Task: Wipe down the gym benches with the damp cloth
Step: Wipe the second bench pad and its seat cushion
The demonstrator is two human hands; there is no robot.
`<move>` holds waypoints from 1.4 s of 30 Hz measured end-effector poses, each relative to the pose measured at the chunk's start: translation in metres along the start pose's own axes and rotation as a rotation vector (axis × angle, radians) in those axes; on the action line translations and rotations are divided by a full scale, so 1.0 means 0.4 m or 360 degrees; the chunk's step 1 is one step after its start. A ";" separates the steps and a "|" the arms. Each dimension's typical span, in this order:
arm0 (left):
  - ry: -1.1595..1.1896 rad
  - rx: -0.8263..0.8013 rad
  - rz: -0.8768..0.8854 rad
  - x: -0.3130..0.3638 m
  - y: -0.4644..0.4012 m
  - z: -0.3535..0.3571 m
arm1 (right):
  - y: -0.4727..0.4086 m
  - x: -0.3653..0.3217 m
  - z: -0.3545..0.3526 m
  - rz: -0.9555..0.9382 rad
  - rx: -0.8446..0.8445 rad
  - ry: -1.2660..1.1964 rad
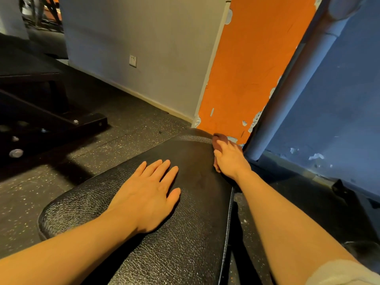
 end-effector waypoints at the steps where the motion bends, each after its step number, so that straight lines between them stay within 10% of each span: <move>1: 0.0001 0.0009 -0.0001 0.000 0.001 -0.001 | 0.004 0.003 0.007 0.0020 0.0014 0.0012; 17: 0.0020 -0.0016 -0.0023 0.002 0.002 -0.007 | 0.116 -0.117 -0.149 -0.0225 0.0475 -0.0200; 27: 0.0031 -0.0027 -0.0031 0.004 0.000 -0.007 | 0.062 -0.179 0.020 -0.0371 -0.0226 -0.0124; 42: 0.0034 -0.0023 -0.0014 0.000 0.000 -0.002 | -0.051 -0.087 0.009 -0.0191 -0.0217 0.0260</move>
Point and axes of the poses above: each hand's wrist, its own y-axis away from the middle knuckle, its own z-axis out of the palm, x = y × z, the point moved 8 cm from there along -y, towards the middle knuckle, and after that the axes turned 9 degrees about -z, right-handed, at the moved point
